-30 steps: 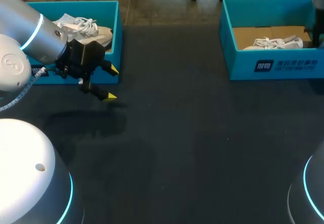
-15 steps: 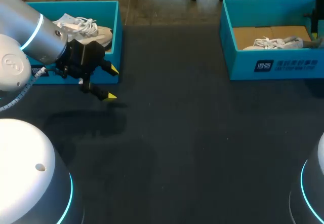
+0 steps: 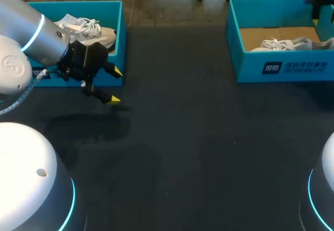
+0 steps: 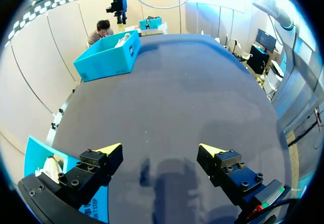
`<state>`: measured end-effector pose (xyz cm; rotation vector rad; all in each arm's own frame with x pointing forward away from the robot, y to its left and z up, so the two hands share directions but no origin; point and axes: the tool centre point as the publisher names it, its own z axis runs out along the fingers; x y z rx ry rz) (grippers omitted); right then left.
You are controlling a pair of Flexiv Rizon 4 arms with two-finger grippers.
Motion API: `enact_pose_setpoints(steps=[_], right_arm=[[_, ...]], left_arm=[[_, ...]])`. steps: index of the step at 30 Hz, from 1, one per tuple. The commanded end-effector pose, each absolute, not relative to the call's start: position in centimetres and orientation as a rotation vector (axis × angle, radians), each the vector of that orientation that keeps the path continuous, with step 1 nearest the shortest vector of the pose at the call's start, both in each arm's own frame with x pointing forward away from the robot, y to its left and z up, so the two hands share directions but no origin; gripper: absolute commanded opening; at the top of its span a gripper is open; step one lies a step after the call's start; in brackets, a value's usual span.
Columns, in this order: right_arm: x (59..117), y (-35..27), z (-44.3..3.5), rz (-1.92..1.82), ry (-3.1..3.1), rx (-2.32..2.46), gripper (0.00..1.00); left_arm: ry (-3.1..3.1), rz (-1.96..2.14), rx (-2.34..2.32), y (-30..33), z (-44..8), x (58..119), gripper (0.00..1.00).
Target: Take the shoe out of the shoebox, open the shoe tongue, remove and reinsert the insole, then place the shoe into the shoebox
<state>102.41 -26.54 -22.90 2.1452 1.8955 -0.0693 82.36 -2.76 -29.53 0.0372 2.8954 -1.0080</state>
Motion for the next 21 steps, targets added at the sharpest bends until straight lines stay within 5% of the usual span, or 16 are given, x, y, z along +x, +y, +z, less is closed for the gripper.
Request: enact_pose_setpoints(steps=[1,13,14,15,16,21], right_arm=[[101.0,-25.3,-20.7,0.007,1.940,2.073,0.54],[97.3,-21.9,-18.0,0.050,2.025,2.011,0.62],[96.9,-21.7,-18.0,0.068,2.032,2.008,0.65],[96.6,-21.1,-17.9,0.093,2.056,1.990,0.88],[96.6,-20.8,-17.9,0.116,2.074,1.983,1.00],[96.6,-20.5,-18.2,0.121,2.080,1.988,1.00]], left_arm=[[2.897,-1.005,0.039,-2.7,-29.5,82.4,1.00],[2.897,-1.005,0.039,-2.7,-29.5,82.4,1.00],[2.897,-1.005,0.039,-2.7,-29.5,82.4,1.00],[2.897,-1.005,0.039,-2.7,-29.5,82.4,1.00],[2.897,-1.005,0.039,-2.7,-29.5,82.4,1.00],[2.907,-1.048,0.334,-1.9,-29.5,82.6,1.00]])
